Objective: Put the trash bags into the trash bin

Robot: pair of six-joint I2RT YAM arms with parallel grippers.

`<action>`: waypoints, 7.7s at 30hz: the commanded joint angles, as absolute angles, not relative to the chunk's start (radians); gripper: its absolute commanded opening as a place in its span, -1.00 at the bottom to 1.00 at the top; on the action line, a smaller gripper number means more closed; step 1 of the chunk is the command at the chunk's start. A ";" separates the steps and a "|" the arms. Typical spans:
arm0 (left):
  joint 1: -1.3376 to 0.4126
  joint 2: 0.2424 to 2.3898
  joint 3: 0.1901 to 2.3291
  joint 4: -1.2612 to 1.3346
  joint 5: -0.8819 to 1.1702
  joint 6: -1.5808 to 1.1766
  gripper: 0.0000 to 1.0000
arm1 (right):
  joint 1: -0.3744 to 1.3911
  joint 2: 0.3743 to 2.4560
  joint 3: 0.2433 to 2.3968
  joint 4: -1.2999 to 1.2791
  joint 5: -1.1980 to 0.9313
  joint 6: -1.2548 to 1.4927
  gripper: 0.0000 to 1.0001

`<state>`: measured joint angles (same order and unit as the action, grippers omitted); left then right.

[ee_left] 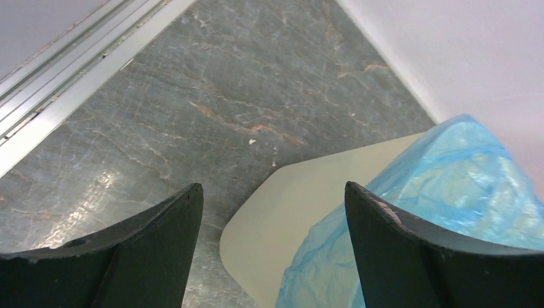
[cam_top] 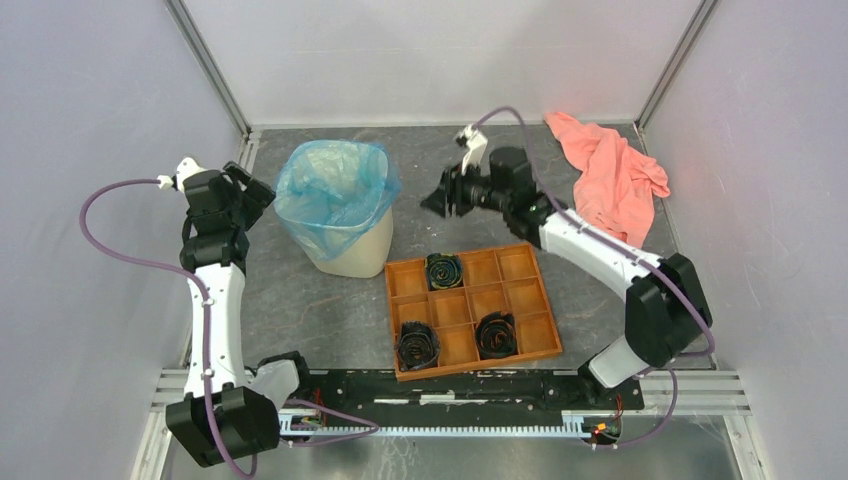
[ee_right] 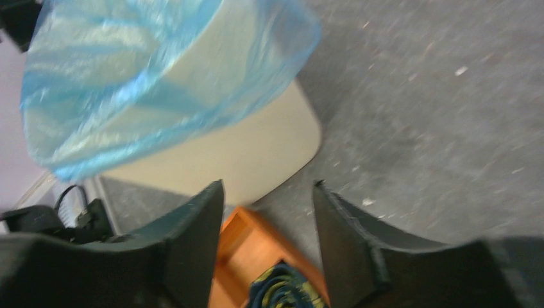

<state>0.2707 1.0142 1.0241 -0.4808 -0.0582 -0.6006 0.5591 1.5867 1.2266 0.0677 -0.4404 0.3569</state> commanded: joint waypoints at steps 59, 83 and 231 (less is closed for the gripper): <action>0.354 0.689 0.653 -0.382 0.443 -1.196 0.23 | 0.566 1.767 1.079 1.001 -0.673 1.114 0.20; 0.355 0.649 0.637 -0.368 0.505 -1.043 0.23 | 0.615 1.730 0.974 0.889 -0.540 0.962 -0.74; -0.245 1.218 1.467 -0.653 0.121 -0.392 0.39 | 0.613 1.588 1.114 0.202 -0.377 0.369 0.36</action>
<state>-0.1120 1.1336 1.4193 -0.6003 0.2672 -0.4816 0.5949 1.6135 1.1187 0.1768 -0.3820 0.3729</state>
